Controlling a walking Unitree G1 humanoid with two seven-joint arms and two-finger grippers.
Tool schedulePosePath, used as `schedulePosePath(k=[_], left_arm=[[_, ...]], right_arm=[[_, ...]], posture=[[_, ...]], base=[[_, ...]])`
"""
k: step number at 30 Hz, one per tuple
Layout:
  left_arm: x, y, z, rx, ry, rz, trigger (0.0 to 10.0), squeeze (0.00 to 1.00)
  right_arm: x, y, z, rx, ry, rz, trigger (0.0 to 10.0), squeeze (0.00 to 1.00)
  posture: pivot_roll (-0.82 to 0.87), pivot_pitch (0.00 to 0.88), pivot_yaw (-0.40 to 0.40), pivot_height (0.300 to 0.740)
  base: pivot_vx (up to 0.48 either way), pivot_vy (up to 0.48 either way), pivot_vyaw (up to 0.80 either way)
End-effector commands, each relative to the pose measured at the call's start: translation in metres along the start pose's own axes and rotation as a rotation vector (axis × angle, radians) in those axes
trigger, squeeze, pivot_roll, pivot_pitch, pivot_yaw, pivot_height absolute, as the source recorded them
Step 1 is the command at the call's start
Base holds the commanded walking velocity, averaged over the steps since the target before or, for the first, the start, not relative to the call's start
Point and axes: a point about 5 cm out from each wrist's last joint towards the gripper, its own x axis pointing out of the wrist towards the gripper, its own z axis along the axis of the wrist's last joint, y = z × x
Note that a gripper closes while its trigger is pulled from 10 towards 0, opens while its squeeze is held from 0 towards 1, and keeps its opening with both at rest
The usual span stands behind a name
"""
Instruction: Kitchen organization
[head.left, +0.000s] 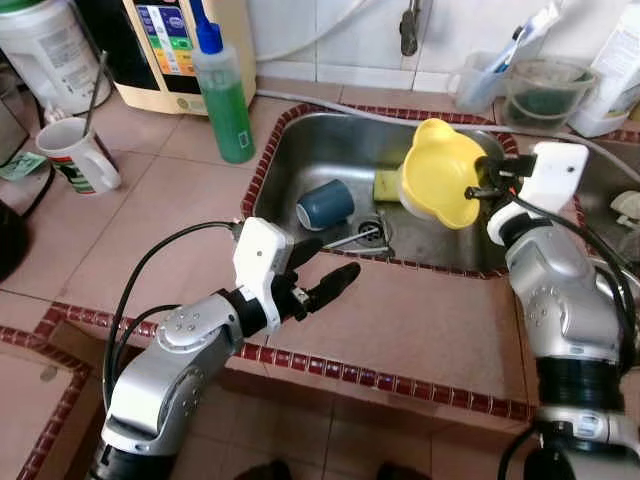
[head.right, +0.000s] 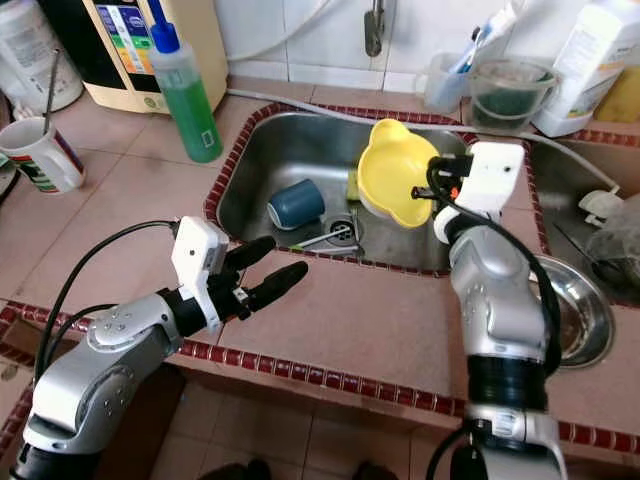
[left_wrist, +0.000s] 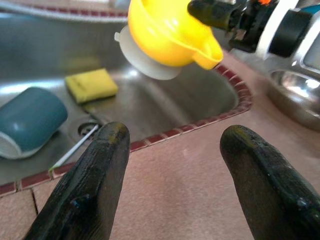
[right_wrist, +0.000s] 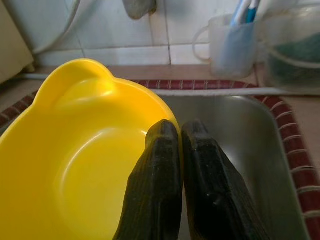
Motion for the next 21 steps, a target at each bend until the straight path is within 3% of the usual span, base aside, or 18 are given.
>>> schedulePosePath(k=[1, 11, 17, 18, 21], left_arm=[[-0.001, -0.002, 0.007, 0.014, -0.001, 0.004, 10.0, 0.0], [0.001, -0.003, 0.015, 0.005, -0.006, 0.017, 10.0, 0.0], [0.002, -0.003, 0.018, -0.006, -0.005, 0.027, 10.0, 0.0], [0.002, -0.002, 0.019, -0.007, -0.012, 0.032, 10.0, 0.0], [0.001, -0.001, 0.02, -0.005, -0.012, 0.038, 10.0, 0.0]], right_arm=[[0.005, 0.0, -0.002, 0.01, 0.055, 0.037, 10.0, 0.0], [0.022, -0.004, -0.003, 0.086, 0.141, 0.065, 10.0, 0.0], [0.028, -0.001, 0.005, 0.134, 0.131, 0.086, 10.0, 0.0], [0.029, -0.001, 0.009, 0.139, 0.116, 0.085, 10.0, 1.0], [0.032, -0.001, 0.013, 0.171, 0.104, 0.107, 10.0, 1.0]], posture=[[-0.08, 0.284, 0.054, 0.74], [-0.07, 0.291, 0.044, 0.74], [-0.06, 0.287, 0.039, 0.74], [-0.06, 0.286, 0.038, 0.74], [-0.06, 0.284, 0.038, 0.74]], base=[[0.0, 0.0, 0.0], [0.0, 0.0, 0.0], [0.0, 0.0, 0.0], [0.0, 0.0, 0.0], [0.0, 0.0, 0.0]])
